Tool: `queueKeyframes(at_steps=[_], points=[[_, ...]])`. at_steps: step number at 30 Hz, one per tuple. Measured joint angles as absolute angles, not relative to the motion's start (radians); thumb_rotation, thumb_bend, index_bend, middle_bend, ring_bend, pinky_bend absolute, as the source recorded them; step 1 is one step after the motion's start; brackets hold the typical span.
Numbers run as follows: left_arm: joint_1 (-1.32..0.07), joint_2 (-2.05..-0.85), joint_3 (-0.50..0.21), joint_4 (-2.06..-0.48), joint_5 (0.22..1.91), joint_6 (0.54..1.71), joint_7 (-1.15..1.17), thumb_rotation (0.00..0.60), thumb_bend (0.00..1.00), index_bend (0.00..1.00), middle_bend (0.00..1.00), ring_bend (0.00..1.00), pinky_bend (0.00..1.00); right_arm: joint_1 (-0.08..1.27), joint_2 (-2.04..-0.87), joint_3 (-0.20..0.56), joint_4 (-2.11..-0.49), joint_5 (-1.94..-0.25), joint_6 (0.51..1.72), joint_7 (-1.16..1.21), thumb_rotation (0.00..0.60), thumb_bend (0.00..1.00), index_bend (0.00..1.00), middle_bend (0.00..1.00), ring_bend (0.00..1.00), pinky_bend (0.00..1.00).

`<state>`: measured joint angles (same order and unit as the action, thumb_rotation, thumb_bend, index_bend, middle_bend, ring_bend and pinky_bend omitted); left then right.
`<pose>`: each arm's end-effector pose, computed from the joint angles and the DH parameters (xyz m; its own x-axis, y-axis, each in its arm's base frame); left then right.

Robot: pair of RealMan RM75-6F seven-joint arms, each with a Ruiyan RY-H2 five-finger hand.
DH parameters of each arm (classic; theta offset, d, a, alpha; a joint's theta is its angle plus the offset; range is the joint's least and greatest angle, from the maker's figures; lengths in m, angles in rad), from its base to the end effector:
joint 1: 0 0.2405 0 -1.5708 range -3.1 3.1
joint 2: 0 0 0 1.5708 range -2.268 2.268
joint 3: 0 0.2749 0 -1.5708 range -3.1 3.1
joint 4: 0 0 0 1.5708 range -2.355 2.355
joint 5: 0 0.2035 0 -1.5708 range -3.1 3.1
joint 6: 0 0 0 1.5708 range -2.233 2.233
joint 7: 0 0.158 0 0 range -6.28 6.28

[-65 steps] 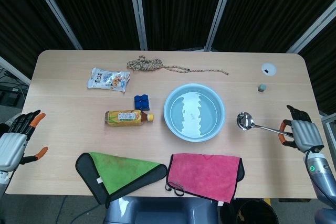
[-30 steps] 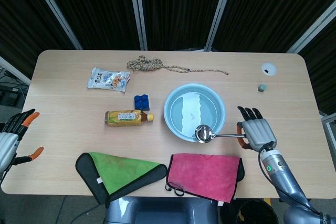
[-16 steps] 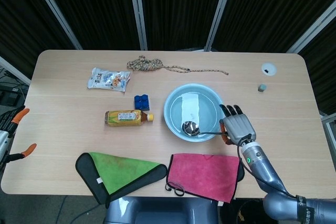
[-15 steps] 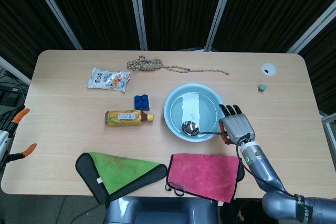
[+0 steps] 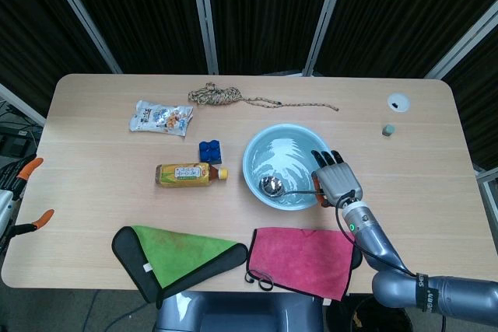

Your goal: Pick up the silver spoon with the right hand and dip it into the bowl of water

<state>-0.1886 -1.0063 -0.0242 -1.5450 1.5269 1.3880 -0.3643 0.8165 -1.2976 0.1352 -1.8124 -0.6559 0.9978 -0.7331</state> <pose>-0.3285 0.2264 0.2017 0.2323 0.0896 0.9685 0.9706 -0.0857 -0.2248 -0.1685 -0.3567 0.0422 0.5913 -0.3701 0.7165 -0.8063 -0.2535 0.5345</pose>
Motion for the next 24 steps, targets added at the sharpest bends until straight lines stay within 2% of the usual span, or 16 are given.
queueKeyframes(at_steps=[24], points=[[-0.183,-0.993,-0.020,-1.522,1.546,1.400,-0.424,0.600,0.27,0.02,0.00,0.00,0.00,0.738,-1.447,0.097,-1.658,-0.909,1.071,-0.518,0.600,0.57,0.70,0.00,0.00,0.00]])
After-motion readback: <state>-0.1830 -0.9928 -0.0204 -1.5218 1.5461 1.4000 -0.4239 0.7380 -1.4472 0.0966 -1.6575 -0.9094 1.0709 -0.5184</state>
